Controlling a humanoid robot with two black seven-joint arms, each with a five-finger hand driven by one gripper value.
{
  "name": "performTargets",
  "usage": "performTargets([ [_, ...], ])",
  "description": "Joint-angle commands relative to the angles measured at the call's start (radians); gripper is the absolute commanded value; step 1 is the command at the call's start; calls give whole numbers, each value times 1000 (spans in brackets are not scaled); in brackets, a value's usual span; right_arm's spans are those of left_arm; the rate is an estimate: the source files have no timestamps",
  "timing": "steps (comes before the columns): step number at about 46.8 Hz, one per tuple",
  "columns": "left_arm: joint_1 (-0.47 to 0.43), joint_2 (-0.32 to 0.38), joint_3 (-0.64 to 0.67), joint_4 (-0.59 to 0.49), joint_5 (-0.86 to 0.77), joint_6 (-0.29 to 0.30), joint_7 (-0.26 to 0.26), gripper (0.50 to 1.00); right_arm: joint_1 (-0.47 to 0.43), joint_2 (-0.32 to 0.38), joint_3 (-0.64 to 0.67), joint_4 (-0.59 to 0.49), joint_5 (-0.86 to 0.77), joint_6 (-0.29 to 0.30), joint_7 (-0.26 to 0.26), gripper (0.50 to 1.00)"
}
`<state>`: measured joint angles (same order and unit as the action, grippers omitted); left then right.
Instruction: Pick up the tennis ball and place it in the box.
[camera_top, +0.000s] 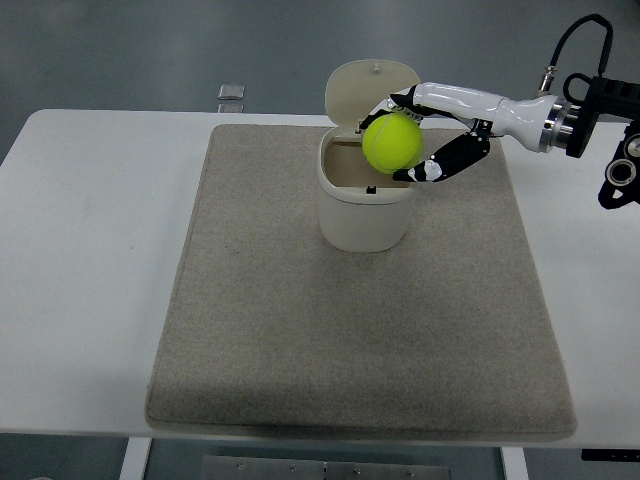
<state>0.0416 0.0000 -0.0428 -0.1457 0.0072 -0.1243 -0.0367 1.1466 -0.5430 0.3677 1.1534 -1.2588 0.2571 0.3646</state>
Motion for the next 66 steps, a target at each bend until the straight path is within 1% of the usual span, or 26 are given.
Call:
performTargets([
  [1, 0, 0, 0, 0, 0, 0, 0, 996, -4, 0, -3, -1, 7, -5, -3, 539],
  [6, 0, 0, 0, 0, -1, 0, 0, 996, -8, 8, -3, -3, 7, -7, -3, 615],
  [9, 0, 0, 0, 0, -1, 0, 0, 996, -11, 11, -3, -3, 7, -7, -3, 682],
  [14, 0, 0, 0, 0, 0, 0, 0, 996, -11, 12, -3, -3, 9, -7, -1, 717],
  [17, 0, 0, 0, 0, 0, 0, 0, 996, -11, 12, -3, -3, 9, -9, -3, 719],
  [19, 0, 0, 0, 0, -1, 0, 0, 996, -13, 14, -3, -3, 9, -9, -3, 729],
  [24, 0, 0, 0, 0, -1, 0, 0, 996, -13, 26, -4, -4, 9, -18, -1, 789],
  [29, 0, 0, 0, 0, -1, 0, 0, 996, -15, 41, -4, -18, 9, -18, -1, 823],
  [40, 0, 0, 0, 0, 0, 0, 0, 996, -16, 43, -7, -32, 7, -18, -1, 827],
  [45, 0, 0, 0, 0, -1, 0, 0, 996, -22, 43, -10, -32, 7, -18, -1, 850],
  [58, 0, 0, 0, 0, 0, 0, 0, 996, -28, 40, -6, -32, 9, -16, 2, 850],
  [64, 0, 0, 1, 0, 0, 0, 0, 996, -22, 22, -3, -23, 56, 2, 11, 850],
  [66, 0, 0, 0, 0, -1, 0, 0, 996, -19, 14, 0, -21, 85, 20, 11, 850],
])
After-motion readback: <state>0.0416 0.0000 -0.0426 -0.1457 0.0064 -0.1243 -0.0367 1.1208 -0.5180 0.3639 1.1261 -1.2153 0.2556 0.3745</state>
